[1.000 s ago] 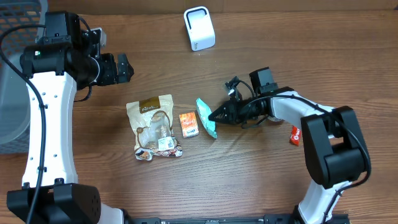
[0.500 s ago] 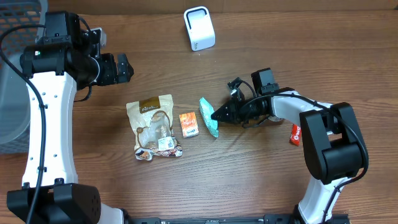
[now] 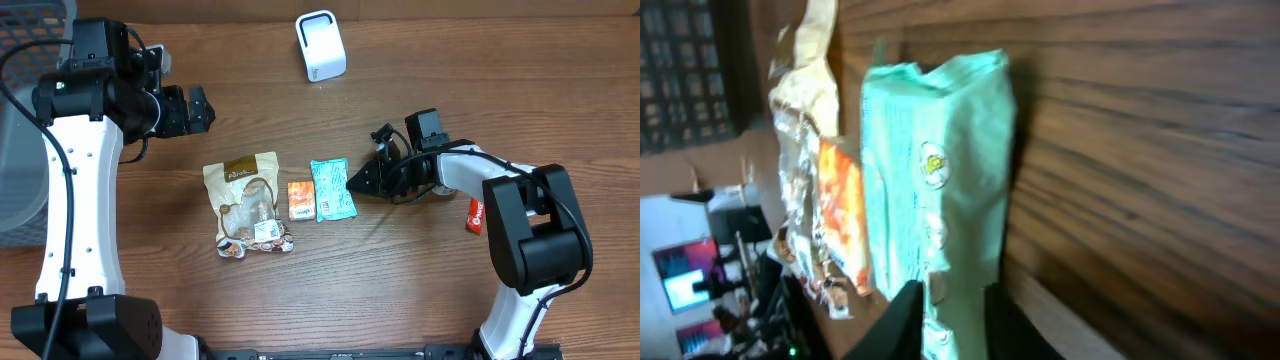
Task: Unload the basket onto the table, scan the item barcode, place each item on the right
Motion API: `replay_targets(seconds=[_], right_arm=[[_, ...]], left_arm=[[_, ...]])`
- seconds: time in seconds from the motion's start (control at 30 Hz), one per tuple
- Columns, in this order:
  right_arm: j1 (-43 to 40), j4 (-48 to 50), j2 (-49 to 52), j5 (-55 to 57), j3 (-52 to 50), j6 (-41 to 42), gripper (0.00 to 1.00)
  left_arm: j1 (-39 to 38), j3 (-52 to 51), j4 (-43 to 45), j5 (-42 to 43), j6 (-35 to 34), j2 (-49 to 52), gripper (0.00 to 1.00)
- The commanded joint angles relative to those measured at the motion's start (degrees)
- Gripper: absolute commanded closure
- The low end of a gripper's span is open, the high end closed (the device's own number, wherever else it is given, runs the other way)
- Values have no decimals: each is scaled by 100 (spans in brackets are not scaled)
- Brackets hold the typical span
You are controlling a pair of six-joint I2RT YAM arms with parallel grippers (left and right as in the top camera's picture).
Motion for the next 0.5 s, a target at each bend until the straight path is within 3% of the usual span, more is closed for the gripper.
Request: replay_targets(seconds=[0.0,0.27,0.47], right_arm=[[-111,26,-55,203,151,-52,73],[-46,-553,-636,968,684,-9,70],[645,-415,-811,2518,859,-157,66]], left_arm=[[20,-17,9,-13,4,26,0],[20,-15,9,-13,4,26,0],[20,-15,9,-13,4,26,0]])
